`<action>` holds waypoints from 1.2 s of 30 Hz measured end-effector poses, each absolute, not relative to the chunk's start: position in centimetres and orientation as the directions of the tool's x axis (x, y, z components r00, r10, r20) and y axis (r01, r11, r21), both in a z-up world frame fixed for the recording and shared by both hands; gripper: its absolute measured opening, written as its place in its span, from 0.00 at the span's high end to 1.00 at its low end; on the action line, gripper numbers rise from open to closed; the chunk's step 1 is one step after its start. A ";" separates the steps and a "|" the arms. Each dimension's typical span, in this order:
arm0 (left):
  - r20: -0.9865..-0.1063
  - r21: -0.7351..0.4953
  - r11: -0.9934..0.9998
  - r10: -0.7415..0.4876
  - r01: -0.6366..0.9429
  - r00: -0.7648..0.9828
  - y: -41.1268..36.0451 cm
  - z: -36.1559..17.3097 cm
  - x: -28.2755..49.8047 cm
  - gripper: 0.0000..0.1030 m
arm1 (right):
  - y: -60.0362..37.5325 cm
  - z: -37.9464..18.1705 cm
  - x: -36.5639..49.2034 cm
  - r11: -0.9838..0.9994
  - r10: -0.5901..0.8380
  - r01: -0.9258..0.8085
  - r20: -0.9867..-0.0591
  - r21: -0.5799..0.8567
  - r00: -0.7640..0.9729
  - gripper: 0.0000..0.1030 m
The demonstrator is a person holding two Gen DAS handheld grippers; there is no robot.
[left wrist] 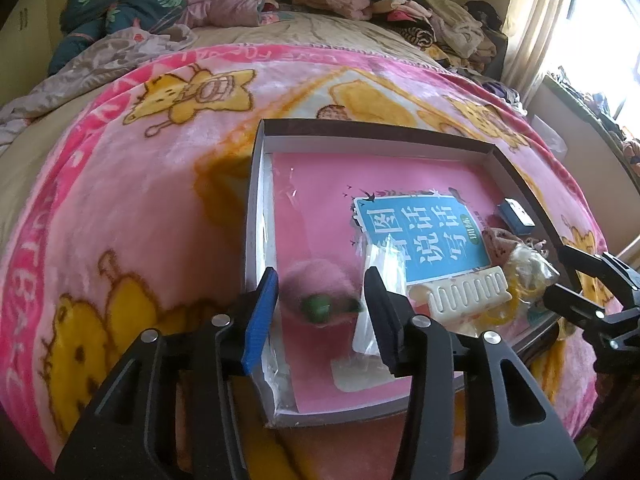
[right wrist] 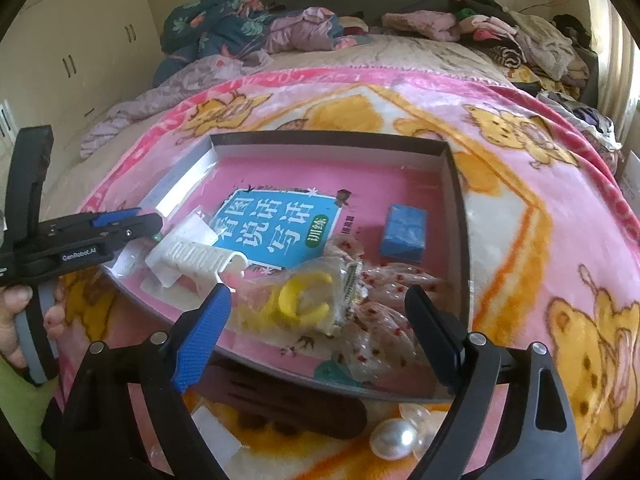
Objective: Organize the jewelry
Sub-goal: 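Carry the pompom clip and bangle bag into the grey tray and open both tools, then withdraw both tools from the tray back over the blanket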
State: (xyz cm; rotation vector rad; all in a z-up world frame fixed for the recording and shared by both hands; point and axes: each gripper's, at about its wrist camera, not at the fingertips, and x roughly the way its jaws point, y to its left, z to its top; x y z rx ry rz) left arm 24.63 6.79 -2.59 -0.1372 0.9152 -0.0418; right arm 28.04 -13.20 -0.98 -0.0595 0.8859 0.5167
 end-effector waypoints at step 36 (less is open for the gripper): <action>-0.705 -0.158 0.984 -0.057 -0.078 0.707 6.1 3.9 16.9 0.14 | -19.8 5.7 21.5 0.909 0.393 -0.381 -0.645 0.167 0.656 0.09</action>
